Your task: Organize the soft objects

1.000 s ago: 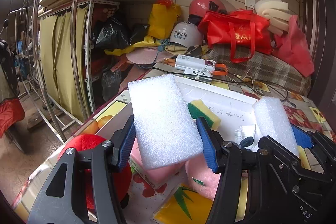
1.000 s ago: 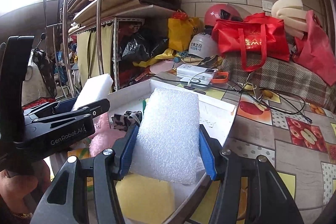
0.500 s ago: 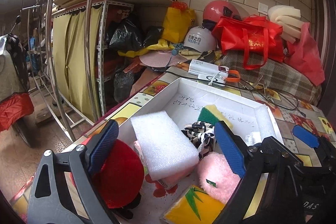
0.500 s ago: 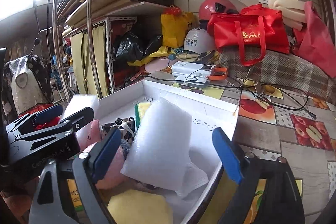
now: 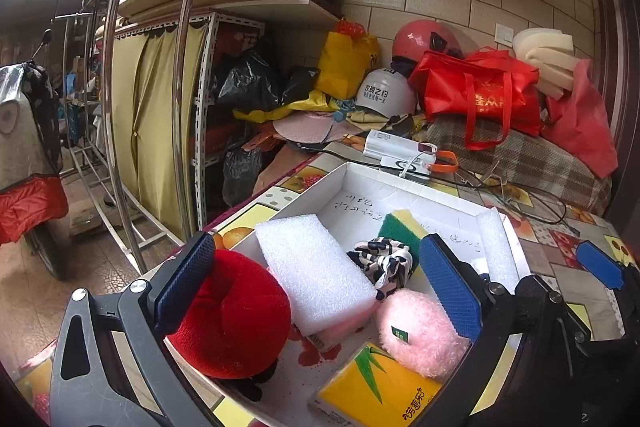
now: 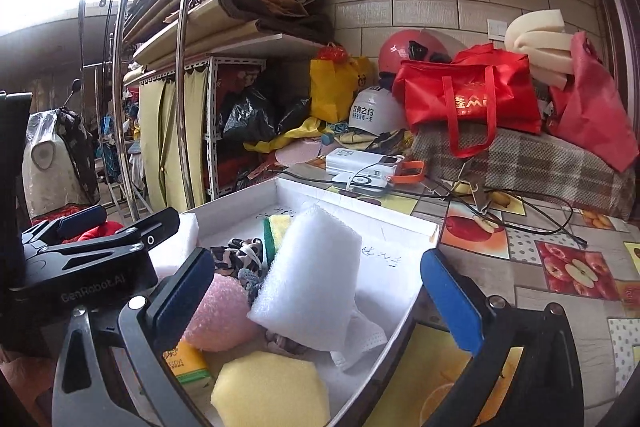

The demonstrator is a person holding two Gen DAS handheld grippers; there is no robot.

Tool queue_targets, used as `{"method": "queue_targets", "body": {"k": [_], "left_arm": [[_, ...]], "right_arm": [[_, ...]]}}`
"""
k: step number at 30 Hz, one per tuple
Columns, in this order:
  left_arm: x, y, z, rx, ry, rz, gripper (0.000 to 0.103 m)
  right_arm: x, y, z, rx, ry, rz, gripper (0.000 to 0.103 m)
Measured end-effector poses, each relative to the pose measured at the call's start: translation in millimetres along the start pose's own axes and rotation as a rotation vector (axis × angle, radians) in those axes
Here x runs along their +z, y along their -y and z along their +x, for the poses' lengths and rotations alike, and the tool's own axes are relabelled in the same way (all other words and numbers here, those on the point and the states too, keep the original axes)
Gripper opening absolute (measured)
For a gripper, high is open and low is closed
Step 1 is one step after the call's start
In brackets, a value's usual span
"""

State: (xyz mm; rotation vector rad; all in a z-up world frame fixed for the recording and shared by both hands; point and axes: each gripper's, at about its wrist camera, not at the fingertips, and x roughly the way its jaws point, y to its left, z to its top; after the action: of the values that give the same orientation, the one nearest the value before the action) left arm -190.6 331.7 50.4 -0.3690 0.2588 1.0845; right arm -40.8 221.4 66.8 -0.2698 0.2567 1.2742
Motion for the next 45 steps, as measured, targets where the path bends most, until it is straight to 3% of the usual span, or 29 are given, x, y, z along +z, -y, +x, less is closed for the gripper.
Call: {"method": "queue_targets", "body": {"k": [5, 8, 12, 19, 25, 30, 34, 41, 45], "left_arm": [[-8, 14, -17, -0.003, 0.013, 0.051, 0.103], [-15, 26, -31, 0.005, 0.028, 0.099, 0.103], [-28, 42, -47, -0.014, -0.008, 0.142, 0.103], [-46, 53, -85, -0.102, -0.031, 0.138, 0.103], [-62, 66, -129, -0.149, -0.013, 0.181, 0.103], [-72, 85, -144, -0.121, -0.077, 0.246, 0.103], [-78, 96, -142, -0.088, -0.102, 0.294, 0.103], [-79, 97, -137, -0.071, -0.103, 0.302, 0.103], [-79, 93, -135, -0.039, -0.113, 0.285, 0.103]], "right_arm": [[-8, 19, -14, -0.117, -0.027, 0.052, 0.103], [-14, 32, -25, -0.122, -0.039, 0.088, 0.103], [-23, 40, -52, -0.137, -0.005, 0.105, 0.103], [-40, 43, -104, -0.136, 0.068, 0.100, 0.103], [-55, 44, -149, -0.140, 0.058, 0.088, 0.103], [-62, 53, -188, -0.191, 0.105, 0.185, 0.103], [-67, 57, -195, -0.220, 0.109, 0.219, 0.103], [-75, 64, -179, -0.153, 0.013, 0.257, 0.103], [-77, 65, -184, -0.143, 0.029, 0.269, 0.103]]}}
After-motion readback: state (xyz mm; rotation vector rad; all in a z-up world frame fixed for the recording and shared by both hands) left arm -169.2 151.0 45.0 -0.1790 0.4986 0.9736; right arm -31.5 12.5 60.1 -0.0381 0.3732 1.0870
